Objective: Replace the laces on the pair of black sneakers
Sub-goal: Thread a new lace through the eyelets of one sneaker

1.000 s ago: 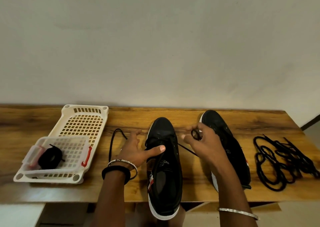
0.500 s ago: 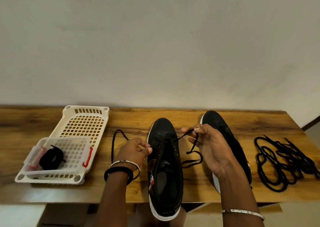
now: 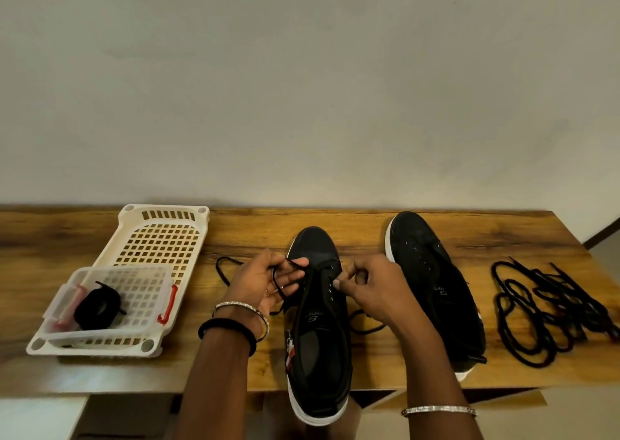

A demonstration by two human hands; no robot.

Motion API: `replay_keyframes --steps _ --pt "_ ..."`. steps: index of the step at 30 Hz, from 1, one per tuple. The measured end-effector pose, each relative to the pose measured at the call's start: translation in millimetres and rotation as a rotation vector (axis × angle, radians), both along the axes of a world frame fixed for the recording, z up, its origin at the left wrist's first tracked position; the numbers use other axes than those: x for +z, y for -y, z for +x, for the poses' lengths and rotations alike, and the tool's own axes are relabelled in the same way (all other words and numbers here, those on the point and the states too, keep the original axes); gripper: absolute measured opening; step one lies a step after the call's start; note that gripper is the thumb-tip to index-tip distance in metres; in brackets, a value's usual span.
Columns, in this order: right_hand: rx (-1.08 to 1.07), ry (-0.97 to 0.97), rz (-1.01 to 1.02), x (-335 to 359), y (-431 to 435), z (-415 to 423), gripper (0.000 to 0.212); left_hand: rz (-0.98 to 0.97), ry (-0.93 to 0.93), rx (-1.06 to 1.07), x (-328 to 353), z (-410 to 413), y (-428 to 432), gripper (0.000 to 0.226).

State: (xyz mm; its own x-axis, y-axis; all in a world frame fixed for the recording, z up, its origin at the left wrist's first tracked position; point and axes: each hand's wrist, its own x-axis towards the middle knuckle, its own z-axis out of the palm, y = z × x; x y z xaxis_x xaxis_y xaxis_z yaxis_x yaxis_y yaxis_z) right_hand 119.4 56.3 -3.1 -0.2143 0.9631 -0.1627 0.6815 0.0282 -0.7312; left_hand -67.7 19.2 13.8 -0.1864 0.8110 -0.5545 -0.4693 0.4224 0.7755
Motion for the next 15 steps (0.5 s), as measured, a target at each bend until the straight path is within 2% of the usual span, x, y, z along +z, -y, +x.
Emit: replay_keyframes --steps 5,9,15 --pt "0.073 0.054 -0.051 -3.8 1.1 -4.1 0.009 -0.030 0.151 0.101 -3.0 -3.2 -0.9 0.027" --pt "0.088 0.146 -0.054 -4.8 3.0 -3.0 0.016 -0.043 0.140 0.135 -4.4 0.2 -1.6 0.026" --pt "0.059 0.244 -0.019 -3.6 3.8 -2.5 0.007 -0.072 0.185 0.195 -4.3 4.1 -3.3 0.025"
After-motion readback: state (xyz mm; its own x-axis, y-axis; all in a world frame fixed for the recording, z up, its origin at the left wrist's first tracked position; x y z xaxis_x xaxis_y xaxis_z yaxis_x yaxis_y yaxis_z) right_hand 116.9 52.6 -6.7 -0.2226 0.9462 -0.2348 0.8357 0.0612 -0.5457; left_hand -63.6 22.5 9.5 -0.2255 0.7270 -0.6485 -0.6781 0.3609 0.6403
